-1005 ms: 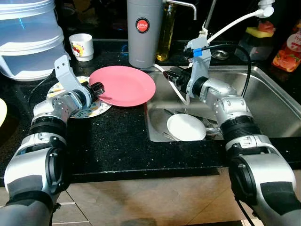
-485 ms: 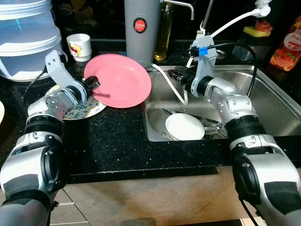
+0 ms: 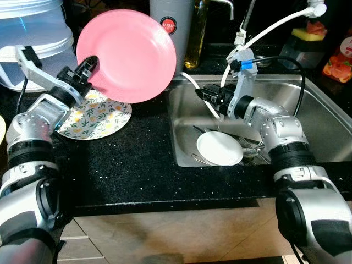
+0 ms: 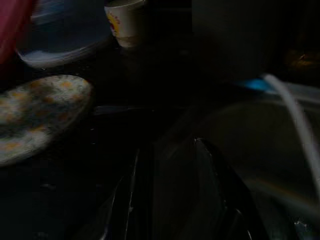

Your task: Kitchen organization

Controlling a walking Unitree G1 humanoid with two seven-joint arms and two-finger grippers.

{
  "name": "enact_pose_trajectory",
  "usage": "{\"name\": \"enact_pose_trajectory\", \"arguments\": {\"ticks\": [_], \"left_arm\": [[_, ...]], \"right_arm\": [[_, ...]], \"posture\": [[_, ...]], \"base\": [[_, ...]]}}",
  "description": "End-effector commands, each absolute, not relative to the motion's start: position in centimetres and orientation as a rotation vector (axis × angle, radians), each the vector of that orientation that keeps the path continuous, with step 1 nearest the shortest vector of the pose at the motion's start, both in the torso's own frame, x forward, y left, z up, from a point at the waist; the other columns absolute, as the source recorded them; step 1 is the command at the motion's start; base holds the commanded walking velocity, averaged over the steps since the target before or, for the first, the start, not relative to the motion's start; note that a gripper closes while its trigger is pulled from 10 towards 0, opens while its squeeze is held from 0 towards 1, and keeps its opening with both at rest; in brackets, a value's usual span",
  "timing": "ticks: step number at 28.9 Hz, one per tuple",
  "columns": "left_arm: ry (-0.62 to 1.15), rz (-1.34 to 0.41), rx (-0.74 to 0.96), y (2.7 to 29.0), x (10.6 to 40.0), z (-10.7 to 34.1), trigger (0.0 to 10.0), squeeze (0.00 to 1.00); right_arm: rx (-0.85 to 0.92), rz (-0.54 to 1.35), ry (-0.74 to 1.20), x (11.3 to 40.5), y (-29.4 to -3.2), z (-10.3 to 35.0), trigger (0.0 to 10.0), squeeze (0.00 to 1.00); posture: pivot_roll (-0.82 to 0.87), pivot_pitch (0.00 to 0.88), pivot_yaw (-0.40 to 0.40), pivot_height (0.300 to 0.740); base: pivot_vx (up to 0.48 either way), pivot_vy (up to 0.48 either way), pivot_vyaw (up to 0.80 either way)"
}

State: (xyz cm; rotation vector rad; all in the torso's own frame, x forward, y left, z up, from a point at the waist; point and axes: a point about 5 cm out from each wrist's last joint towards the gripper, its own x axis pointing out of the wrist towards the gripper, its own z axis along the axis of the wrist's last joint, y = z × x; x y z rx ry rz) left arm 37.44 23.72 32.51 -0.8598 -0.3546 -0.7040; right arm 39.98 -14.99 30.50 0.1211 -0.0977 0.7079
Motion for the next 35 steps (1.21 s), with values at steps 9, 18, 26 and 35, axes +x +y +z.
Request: {"name": "enact_pose_trajectory", "arguments": {"ticks": [9,18,26,35], "left_arm": [[-0.335,-0.797,-0.789,23.2,36.4,31.9,0.0,0.00],[-0.331,-0.815,-0.798,23.1,35.9,31.9,0.0,0.00],[-0.339,-0.838,-0.826,22.7,35.9,32.1,0.0,0.00],[-0.286,-0.910,-0.874,20.4,36.2,31.5,0.0,0.00]], "right_arm": [[0.590,0.899,-0.245,38.3,-14.5,34.0,10.0,1.00],[0.630,0.991,-0.277,36.8,-13.7,34.5,10.0,0.00],[0.580,1.037,-0.254,36.2,-12.5,34.1,10.0,0.00],[0.539,1.058,-0.211,35.6,-10.6,33.1,10.0,0.00]], "posture": [[0.04,0.125,-0.003,0.740],[0.04,0.125,-0.002,0.740],[0.04,0.128,0.000,0.740],[0.04,0.144,0.008,0.740]], "base": [[0.000,0.000,0.00],[0.000,0.000,0.00],[0.000,0.000,0.00],[0.000,0.000,0.00]]}}
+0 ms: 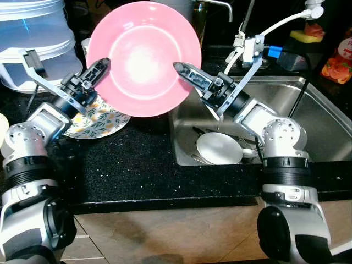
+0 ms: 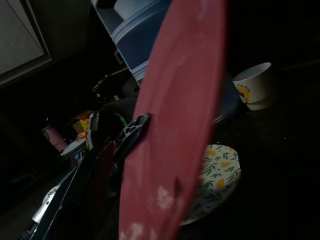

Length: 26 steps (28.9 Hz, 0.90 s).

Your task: Kitchen organization

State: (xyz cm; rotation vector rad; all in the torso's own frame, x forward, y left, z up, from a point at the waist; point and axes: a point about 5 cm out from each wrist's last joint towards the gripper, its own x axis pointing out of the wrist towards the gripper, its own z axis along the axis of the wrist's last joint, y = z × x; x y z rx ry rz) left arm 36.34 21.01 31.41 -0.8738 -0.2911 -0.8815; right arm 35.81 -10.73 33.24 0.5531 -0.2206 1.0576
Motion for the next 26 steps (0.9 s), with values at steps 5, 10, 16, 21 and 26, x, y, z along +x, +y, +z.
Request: {"name": "enact_pose_trajectory", "arguments": {"ticks": [5,10,16,21,26], "left_arm": [[-0.265,-0.913,-0.867,19.7,36.4,31.2,0.0,0.00],[-0.262,-0.877,-0.869,19.9,36.7,31.1,0.0,0.00],[-0.222,-0.880,-0.837,19.6,36.8,30.9,0.0,0.00],[-0.212,-0.837,-0.780,19.5,37.3,31.0,3.1,1.00],[-0.228,-0.726,-0.722,20.2,37.9,31.1,10.0,1.00]], "right_arm": [[0.564,1.062,-0.213,35.5,-10.5,33.2,4.6,0.00],[0.599,1.047,-0.221,35.5,-10.8,33.2,0.0,0.00],[0.631,1.013,-0.232,35.5,-10.8,33.0,0.0,0.00],[0.661,0.975,-0.238,35.5,-11.0,32.6,0.0,0.00],[0.679,0.947,-0.255,35.7,-11.4,32.8,0.0,0.00]], "posture": [[0.04,0.148,0.012,0.740],[0.04,0.148,0.012,0.740],[0.06,0.150,0.042,0.740],[0.06,0.147,0.054,0.740],[0.07,0.145,0.053,0.740]], "base": [[0.000,0.000,0.00],[0.000,0.000,0.00],[0.000,0.000,0.00],[0.000,0.000,0.00],[0.000,0.000,0.00]]}}
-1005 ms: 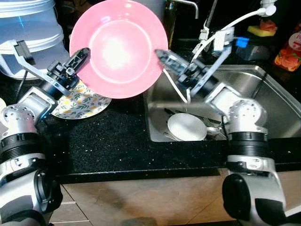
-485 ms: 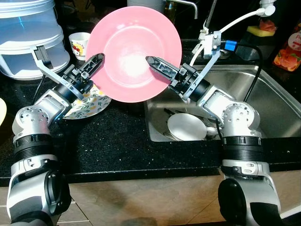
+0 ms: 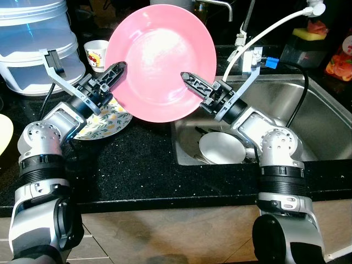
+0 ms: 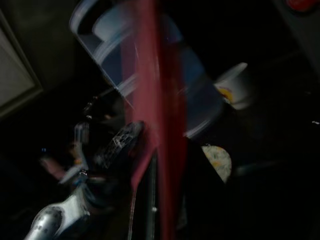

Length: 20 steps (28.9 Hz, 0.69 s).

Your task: Kitchen organization

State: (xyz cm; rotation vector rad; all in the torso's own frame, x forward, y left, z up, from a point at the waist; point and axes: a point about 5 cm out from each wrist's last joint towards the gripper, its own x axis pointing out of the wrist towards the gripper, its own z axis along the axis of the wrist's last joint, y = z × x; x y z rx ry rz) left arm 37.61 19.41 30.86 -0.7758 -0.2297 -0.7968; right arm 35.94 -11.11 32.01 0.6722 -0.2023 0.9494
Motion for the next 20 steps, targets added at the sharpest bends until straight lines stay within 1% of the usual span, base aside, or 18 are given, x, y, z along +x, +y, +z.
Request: {"name": "enact_pose_trajectory", "arguments": {"ticks": [1,2,4,5,6,7,10,11,12,13,14,15,17,18,19,20], "left_arm": [[-0.238,-0.664,-0.693,20.7,38.1,31.1,10.0,1.00],[-0.238,-0.664,-0.693,20.7,38.1,31.1,10.0,1.00],[-0.300,-0.511,-0.584,22.4,38.5,31.7,10.0,1.00],[-0.330,-0.462,-0.544,23.0,38.4,32.2,10.0,0.00],[-0.364,-0.456,-0.534,23.3,38.3,32.8,10.0,0.00],[-0.364,-0.456,-0.534,23.3,38.3,32.8,10.0,0.00],[-0.448,-0.527,-0.542,22.8,37.6,34.4,10.0,0.00],[-0.448,-0.527,-0.542,22.8,37.6,34.4,10.0,0.00],[-0.446,-0.584,-0.519,22.1,37.3,34.5,10.0,0.00],[-0.446,-0.584,-0.519,22.1,37.3,34.5,10.0,0.00],[-0.417,-0.638,-0.466,21.2,37.2,34.3,10.0,0.00],[-0.417,-0.638,-0.466,21.2,37.2,34.3,10.0,0.00],[-0.290,-0.808,-0.206,17.7,36.6,32.7,10.0,0.00],[-0.231,-0.909,-0.074,15.6,36.0,31.6,10.0,0.00],[-0.231,-0.909,-0.074,15.6,36.0,31.6,10.0,0.00],[-0.193,-0.986,0.016,13.9,35.4,30.6,10.0,0.00]], "right_arm": [[0.685,0.928,-0.266,35.8,-11.7,32.9,0.0,0.00],[0.685,0.928,-0.266,35.8,-11.7,32.9,0.0,0.00],[0.693,0.823,-0.294,36.5,-13.1,33.2,0.0,0.00],[0.692,0.774,-0.305,36.8,-13.8,33.3,0.0,0.00],[0.693,0.727,-0.319,37.1,-14.6,33.4,0.0,0.00],[0.693,0.727,-0.319,37.1,-14.6,33.4,0.0,0.00],[0.693,0.619,-0.355,37.7,-17.0,33.8,0.0,0.00],[0.693,0.619,-0.355,37.7,-17.0,33.8,0.0,0.00],[0.662,0.565,-0.351,38.0,-17.6,33.7,0.0,0.00],[0.662,0.565,-0.351,38.0,-17.6,33.7,0.0,0.00],[0.604,0.519,-0.340,38.2,-18.0,33.4,0.0,0.00],[0.604,0.519,-0.340,38.2,-18.0,33.4,0.0,0.00],[0.348,0.433,-0.282,38.7,-17.8,32.5,0.0,0.00],[0.214,0.406,-0.250,38.9,-17.4,31.9,0.0,0.00],[0.214,0.406,-0.250,38.9,-17.4,31.9,0.0,0.00],[0.111,0.389,-0.229,39.1,-16.9,31.4,0.0,0.00]], "posture": [[0.06,0.145,0.052,0.740],[0.06,0.145,0.052,0.740],[0.06,0.145,0.050,0.740],[0.06,0.146,0.049,0.740],[0.06,0.146,0.047,0.740],[0.06,0.146,0.047,0.740],[0.06,0.147,0.045,0.740],[0.06,0.147,0.045,0.740],[0.06,0.147,0.044,0.740],[0.06,0.147,0.044,0.740],[0.06,0.147,0.044,0.740],[0.06,0.147,0.044,0.740],[0.06,0.150,0.041,0.740],[0.05,0.149,0.041,0.740],[0.05,0.149,0.041,0.740],[0.05,0.148,0.039,0.740]], "base": [[0.000,0.000,0.00],[0.000,0.000,0.00],[0.000,0.000,0.00],[0.000,0.000,0.00],[0.000,0.000,0.00],[0.000,0.000,0.00],[0.000,0.000,0.00],[0.000,0.000,0.00],[0.000,0.000,0.00],[0.000,0.000,0.00],[0.000,0.000,0.00],[0.000,0.000,0.00],[0.000,0.000,0.00],[0.000,0.000,0.00],[0.000,0.000,0.00],[0.000,0.000,0.00]]}}
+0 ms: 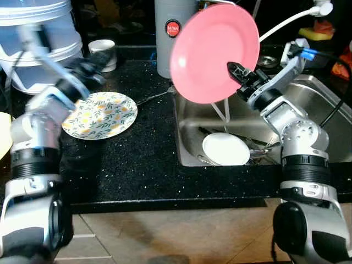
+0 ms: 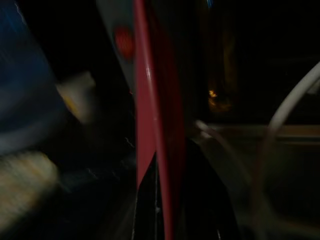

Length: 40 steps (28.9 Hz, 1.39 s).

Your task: Kitchen organization

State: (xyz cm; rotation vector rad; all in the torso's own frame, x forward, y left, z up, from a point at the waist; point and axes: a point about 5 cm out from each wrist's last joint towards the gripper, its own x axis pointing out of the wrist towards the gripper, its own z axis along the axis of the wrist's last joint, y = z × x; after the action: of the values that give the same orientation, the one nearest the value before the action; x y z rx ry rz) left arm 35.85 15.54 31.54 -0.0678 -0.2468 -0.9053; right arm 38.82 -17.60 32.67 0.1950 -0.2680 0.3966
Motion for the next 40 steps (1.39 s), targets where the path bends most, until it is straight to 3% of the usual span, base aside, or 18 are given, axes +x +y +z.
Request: {"name": "enact_pose_trajectory", "arguments": {"ticks": [1,5,11,13,14,16,22,25,29,30,32,33,34,35,40], "left_arm": [[-0.172,-1.035,0.070,12.9,35.1,30.0,10.0,0.00],[-0.093,-1.139,0.235,11.4,34.3,28.3,10.0,0.00],[-0.038,-1.199,0.257,11.0,33.7,27.5,10.0,0.00],[-0.017,-1.217,0.277,11.1,33.3,27.2,10.0,0.00],[-0.017,-1.217,0.277,11.1,33.3,27.2,10.0,0.00],[0.002,-1.211,0.312,11.3,33.3,26.9,10.0,0.00],[0.028,-1.189,0.370,11.6,33.5,26.3,10.0,0.00],[0.029,-1.189,0.372,11.6,33.5,26.2,10.0,0.00],[0.037,-1.191,0.373,11.6,33.5,26.1,10.0,0.00],[0.041,-1.191,0.380,11.6,33.4,26.0,10.0,0.00],[0.041,-1.191,0.380,11.6,33.4,26.0,10.0,0.00],[0.045,-1.192,0.383,11.6,33.4,26.0,10.0,0.00],[0.050,-1.189,0.392,11.7,33.4,25.9,10.0,0.00],[0.051,-1.185,0.400,11.7,33.5,25.9,10.0,0.00],[0.043,-1.169,0.404,11.8,33.5,26.1,10.0,0.00]], "right_arm": [[0.044,0.383,-0.216,39.2,-16.6,31.0,0.0,0.00],[-0.114,0.377,-0.189,39.5,-16.0,30.0,0.0,0.00],[-0.244,0.378,-0.171,39.7,-15.8,29.2,0.0,0.00],[-0.308,0.378,-0.157,39.7,-15.8,28.8,1.3,0.00],[-0.308,0.378,-0.157,39.7,-15.8,28.8,1.3,0.00],[-0.365,0.365,-0.129,39.8,-16.1,28.4,2.9,0.00],[-0.450,0.333,-0.048,40.1,-17.2,27.5,2.7,0.00],[-0.457,0.346,-0.034,40.1,-17.3,27.3,2.0,0.00],[-0.468,0.349,-0.022,40.1,-17.4,27.1,1.9,0.00],[-0.475,0.347,-0.017,40.2,-17.5,27.0,2.5,0.00],[-0.475,0.347,-0.017,40.2,-17.5,27.0,2.5,0.00],[-0.477,0.345,-0.013,40.2,-17.5,26.9,5.5,0.00],[-0.480,0.342,-0.010,40.2,-17.6,26.9,10.0,0.93],[-0.480,0.338,-0.008,40.3,-17.7,27.0,10.0,1.00],[-0.489,0.315,-0.013,40.4,-17.9,27.3,10.0,1.00]], "posture": [[0.05,0.148,0.039,0.740],[0.04,0.142,0.031,0.740],[0.04,0.139,0.030,0.740],[0.04,0.135,0.029,0.740],[0.04,0.135,0.029,0.740],[0.04,0.135,0.029,0.740],[0.04,0.126,0.027,0.740],[0.04,0.123,0.027,0.740],[0.04,0.123,0.028,0.740],[0.04,0.123,0.029,0.740],[0.04,0.123,0.029,0.740],[0.04,0.123,0.029,0.740],[0.04,0.123,0.029,0.740],[0.04,0.123,0.029,0.740],[0.04,0.120,0.027,0.740]], "base": [[0.000,0.000,0.00],[0.000,0.000,0.00],[0.000,0.000,0.00],[0.000,0.000,0.00],[0.000,0.000,0.00],[0.000,0.000,0.00],[0.000,0.000,0.00],[0.000,0.000,0.00],[0.000,0.000,0.00],[0.000,0.000,0.00],[0.000,0.000,0.00],[0.000,0.000,0.00],[0.000,0.000,0.00],[0.000,0.000,0.00],[0.000,0.000,0.00]]}}
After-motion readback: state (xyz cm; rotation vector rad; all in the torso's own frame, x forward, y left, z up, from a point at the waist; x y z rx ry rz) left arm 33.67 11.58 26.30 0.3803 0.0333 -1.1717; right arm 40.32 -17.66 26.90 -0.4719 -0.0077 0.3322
